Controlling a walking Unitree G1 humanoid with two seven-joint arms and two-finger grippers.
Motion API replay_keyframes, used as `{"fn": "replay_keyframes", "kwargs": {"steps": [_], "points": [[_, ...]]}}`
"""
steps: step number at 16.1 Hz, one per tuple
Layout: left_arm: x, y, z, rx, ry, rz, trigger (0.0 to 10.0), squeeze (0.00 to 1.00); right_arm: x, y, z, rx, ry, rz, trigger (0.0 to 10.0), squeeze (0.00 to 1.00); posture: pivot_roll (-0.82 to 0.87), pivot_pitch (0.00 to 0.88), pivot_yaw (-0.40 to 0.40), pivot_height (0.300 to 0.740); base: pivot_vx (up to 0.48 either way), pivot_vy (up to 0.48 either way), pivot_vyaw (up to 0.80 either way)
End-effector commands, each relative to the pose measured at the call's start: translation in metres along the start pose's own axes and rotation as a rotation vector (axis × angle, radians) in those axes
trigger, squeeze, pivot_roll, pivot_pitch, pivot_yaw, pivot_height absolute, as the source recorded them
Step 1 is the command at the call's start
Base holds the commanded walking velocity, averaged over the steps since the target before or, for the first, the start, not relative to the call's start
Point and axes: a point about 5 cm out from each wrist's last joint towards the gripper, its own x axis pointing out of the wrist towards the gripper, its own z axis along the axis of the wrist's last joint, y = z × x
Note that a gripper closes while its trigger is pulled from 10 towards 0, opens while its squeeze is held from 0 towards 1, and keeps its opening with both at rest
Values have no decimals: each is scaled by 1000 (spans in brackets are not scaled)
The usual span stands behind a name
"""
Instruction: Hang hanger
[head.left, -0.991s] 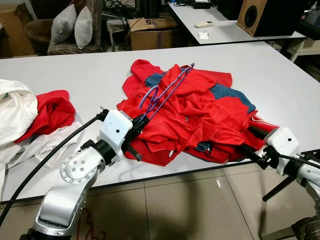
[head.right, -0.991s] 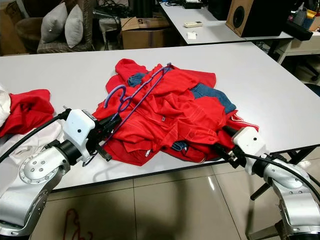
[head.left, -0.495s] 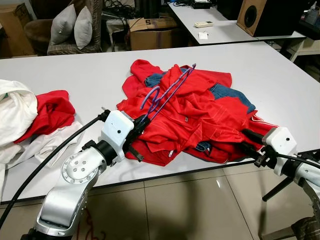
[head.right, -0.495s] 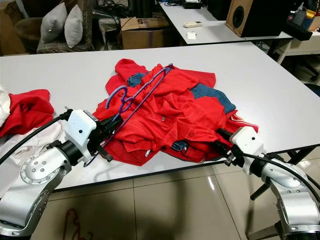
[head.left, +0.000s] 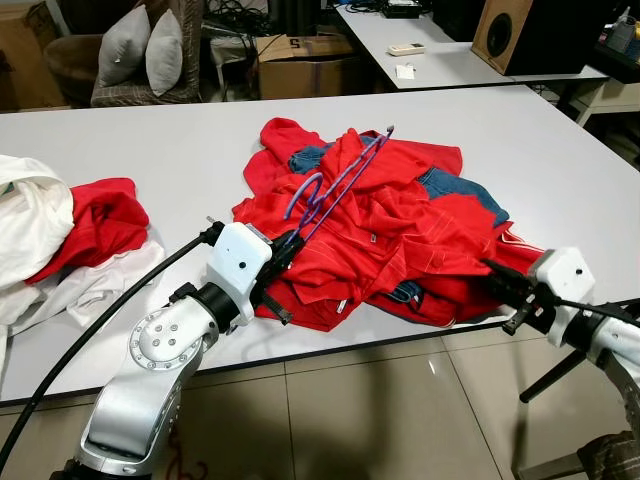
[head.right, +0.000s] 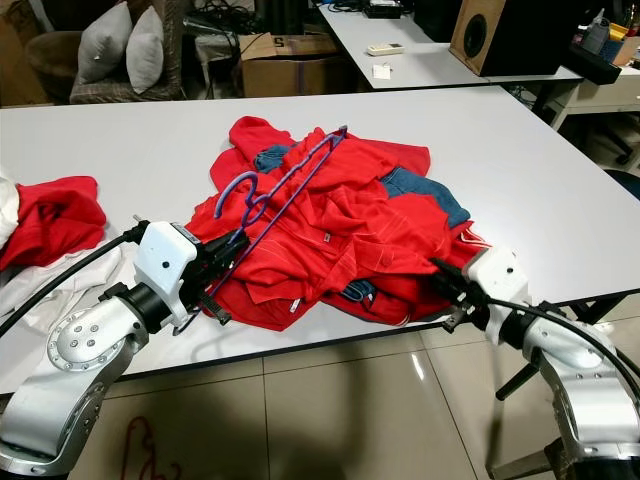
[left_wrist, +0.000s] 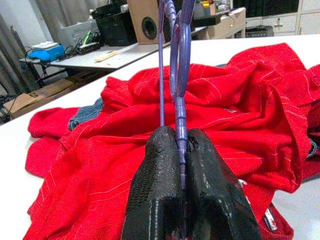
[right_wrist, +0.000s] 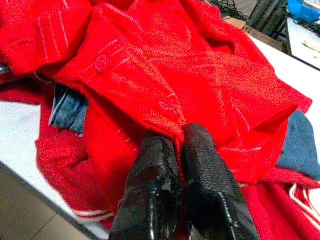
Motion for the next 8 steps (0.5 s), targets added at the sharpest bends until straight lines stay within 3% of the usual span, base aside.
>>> {"fn": "replay_keyframes", "kwargs": {"steps": [1,4,7,8], "points": [[0,-2,-5,4,7,-11,10000,0,-1,-6,3,18,-13,-16,0,0,-38,36,-10,740,0,0,0],[1,0,-6,20,4,-37,10000,0,3,-7,10,71,-53,-19,0,0,-35,34,-18,740,0,0,0],[-1,8,1,39,-31,-96,10000,0,6,-22,19,110,-68,-75,0,0,-38,33,-11,740,0,0,0],[-5,10,7,37,-59,-165,10000,0,7,-30,24,140,-83,-99,0,0,-39,33,-12,740,0,0,0]]}}
